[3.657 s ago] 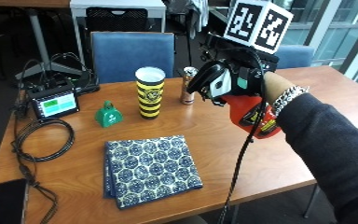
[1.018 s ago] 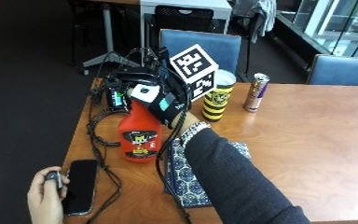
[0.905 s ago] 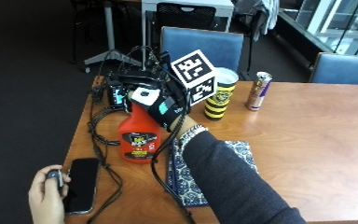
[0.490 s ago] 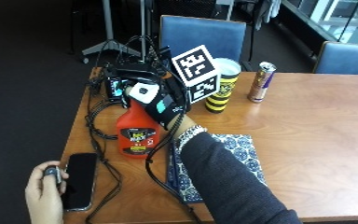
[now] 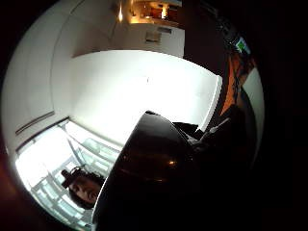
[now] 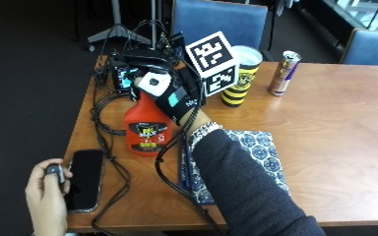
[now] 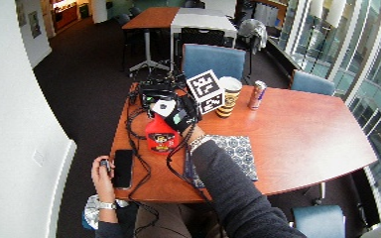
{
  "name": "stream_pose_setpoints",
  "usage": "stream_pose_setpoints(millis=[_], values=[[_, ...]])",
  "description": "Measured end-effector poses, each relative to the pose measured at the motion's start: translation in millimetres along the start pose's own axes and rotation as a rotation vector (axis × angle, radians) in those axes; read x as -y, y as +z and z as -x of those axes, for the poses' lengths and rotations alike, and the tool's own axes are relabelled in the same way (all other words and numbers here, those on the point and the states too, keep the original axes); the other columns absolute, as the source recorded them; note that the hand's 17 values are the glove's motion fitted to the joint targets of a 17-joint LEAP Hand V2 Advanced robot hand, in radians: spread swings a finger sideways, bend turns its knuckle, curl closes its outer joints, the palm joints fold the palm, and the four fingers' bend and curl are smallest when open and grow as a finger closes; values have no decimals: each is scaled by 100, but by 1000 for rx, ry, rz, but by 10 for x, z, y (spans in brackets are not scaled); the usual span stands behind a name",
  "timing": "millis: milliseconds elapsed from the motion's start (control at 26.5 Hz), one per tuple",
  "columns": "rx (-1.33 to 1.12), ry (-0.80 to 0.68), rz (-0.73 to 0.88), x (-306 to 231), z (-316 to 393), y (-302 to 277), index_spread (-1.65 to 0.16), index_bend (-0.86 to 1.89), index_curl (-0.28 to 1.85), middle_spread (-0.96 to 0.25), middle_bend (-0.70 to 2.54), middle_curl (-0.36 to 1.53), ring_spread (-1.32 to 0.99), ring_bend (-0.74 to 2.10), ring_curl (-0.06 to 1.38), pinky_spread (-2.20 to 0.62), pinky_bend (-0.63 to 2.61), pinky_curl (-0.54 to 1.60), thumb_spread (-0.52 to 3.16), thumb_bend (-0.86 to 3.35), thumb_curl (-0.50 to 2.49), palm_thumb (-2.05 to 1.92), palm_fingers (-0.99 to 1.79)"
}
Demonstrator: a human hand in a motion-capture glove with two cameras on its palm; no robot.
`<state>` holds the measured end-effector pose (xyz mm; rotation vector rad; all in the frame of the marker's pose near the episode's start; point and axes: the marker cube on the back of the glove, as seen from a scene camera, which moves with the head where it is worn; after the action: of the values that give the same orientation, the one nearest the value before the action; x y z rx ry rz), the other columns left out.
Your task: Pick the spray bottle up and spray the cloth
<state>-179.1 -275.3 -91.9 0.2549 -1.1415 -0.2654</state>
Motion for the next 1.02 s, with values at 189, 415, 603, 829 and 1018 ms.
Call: stream_pose_setpoints(millis=[189,415,603,829,1018], values=[[-4,39,-8,-116,-187,60,-34,18,62,-24,60,51,-25,61,47,-33,42,38,32,-3,82,93,135],[3,89,22,-231,-355,135,-35,18,61,-24,58,51,-26,66,47,-33,41,38,33,-3,82,92,135],[10,139,126,-324,-529,215,-34,17,61,-24,59,51,-25,63,46,-32,44,39,33,-3,82,92,132],[-46,148,207,-439,-696,31,-34,6,54,-26,57,50,-23,64,47,-13,27,36,46,-5,78,90,94],[-240,134,214,-592,-659,-375,-35,4,47,-22,42,46,-17,56,46,2,39,40,62,-6,70,83,57]])
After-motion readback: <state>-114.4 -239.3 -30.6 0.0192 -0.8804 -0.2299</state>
